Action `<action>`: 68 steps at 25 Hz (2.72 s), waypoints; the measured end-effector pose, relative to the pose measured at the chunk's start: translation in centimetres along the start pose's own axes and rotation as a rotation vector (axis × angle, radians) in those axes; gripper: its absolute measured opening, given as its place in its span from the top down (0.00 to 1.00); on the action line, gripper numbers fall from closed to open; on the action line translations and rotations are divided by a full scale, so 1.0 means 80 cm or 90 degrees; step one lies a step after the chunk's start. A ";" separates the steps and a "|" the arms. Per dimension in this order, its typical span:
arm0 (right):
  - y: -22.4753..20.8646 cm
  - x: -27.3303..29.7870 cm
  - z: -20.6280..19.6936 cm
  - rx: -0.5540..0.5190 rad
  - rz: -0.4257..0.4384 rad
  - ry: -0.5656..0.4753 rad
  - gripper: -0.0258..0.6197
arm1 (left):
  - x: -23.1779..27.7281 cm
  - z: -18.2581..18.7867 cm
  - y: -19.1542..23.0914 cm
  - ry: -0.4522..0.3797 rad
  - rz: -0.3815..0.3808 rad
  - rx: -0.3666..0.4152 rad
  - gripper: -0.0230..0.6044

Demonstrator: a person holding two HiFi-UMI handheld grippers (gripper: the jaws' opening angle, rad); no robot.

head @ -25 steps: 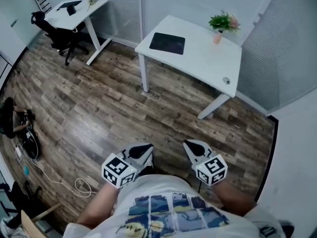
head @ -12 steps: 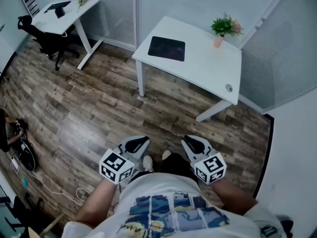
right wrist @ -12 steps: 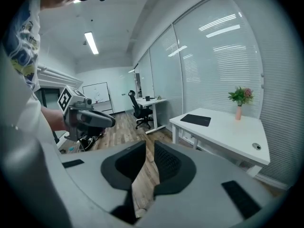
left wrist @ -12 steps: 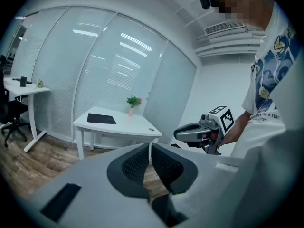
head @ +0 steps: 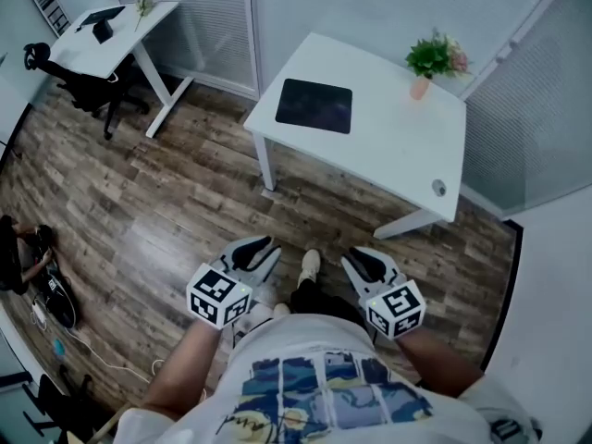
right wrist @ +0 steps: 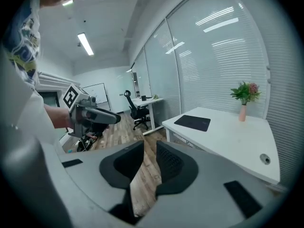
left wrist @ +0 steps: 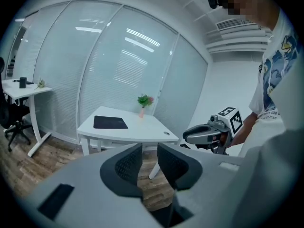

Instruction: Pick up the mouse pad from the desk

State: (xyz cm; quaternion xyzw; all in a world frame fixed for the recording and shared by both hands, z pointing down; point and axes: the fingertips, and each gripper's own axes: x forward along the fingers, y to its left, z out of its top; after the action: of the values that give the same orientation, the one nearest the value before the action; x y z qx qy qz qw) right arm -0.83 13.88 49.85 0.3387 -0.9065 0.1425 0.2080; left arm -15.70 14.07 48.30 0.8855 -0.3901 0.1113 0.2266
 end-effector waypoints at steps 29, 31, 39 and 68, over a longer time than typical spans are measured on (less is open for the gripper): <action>-0.306 0.171 0.097 0.101 -0.075 0.015 0.79 | 0.330 0.181 0.359 0.093 0.062 0.062 0.81; -0.316 0.184 0.110 0.117 -0.093 0.010 0.79 | 0.349 0.187 0.388 0.106 0.057 0.064 0.81; -0.351 0.225 0.135 0.163 -0.153 0.016 0.79 | 0.440 0.192 0.481 0.163 0.036 0.081 0.80; -0.403 0.237 0.123 0.278 -0.324 0.047 0.81 | 0.591 0.124 0.610 0.296 -0.003 0.109 0.74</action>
State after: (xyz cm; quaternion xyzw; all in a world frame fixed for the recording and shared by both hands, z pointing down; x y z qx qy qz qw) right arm 5.11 -24.10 54.05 0.5854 -0.7329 0.2888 0.1919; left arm -19.94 -49.98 72.68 0.8531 -0.3146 0.3437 0.2348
